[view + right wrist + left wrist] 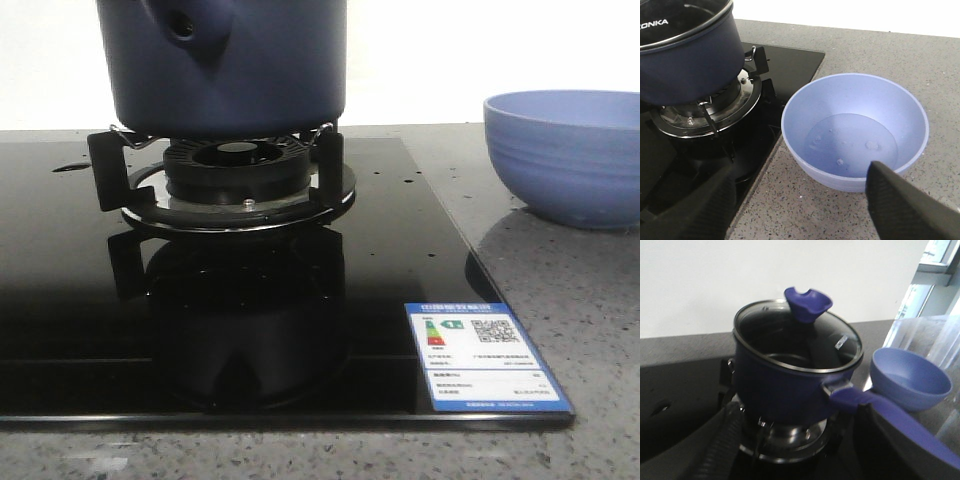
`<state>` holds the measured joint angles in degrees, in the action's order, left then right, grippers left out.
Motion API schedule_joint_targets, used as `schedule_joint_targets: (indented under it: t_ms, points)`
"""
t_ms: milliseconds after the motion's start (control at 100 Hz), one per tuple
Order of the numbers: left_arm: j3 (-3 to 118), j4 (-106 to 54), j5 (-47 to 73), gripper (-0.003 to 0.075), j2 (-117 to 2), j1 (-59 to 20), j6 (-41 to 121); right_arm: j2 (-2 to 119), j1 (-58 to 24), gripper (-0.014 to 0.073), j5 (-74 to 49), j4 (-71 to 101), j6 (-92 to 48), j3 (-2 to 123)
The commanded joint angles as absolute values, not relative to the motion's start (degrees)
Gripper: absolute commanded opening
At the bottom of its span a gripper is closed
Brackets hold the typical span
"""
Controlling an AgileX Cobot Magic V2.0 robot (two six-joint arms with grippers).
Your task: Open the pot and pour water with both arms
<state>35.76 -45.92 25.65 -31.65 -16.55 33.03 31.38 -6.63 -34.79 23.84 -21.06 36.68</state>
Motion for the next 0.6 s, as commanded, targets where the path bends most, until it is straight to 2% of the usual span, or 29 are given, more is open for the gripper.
schedule_joint_targets:
  t_ms: [0, 260, 410, 590]
  points:
    - [37.8, -56.1, 18.6, 0.0459, -35.3, -17.7, 42.0, 32.1, -6.8, 0.0502, -31.3, 24.4, -21.8, 38.8]
    - [41.9, -77.5, 15.3, 0.0459, -47.2, -19.5, 66.3, 32.1, -6.8, 0.0502, -31.3, 24.4, -21.8, 38.8]
    - [47.3, -83.6, 16.3, 0.0460, -55.5, -19.9, 77.1, 32.1, -6.8, 0.0502, -31.3, 24.4, -21.8, 38.8]
    - [54.2, -85.9, 20.4, 0.0463, -65.4, -19.9, 81.7, 32.1, -6.8, 0.0502, -31.3, 24.4, -21.8, 38.8]
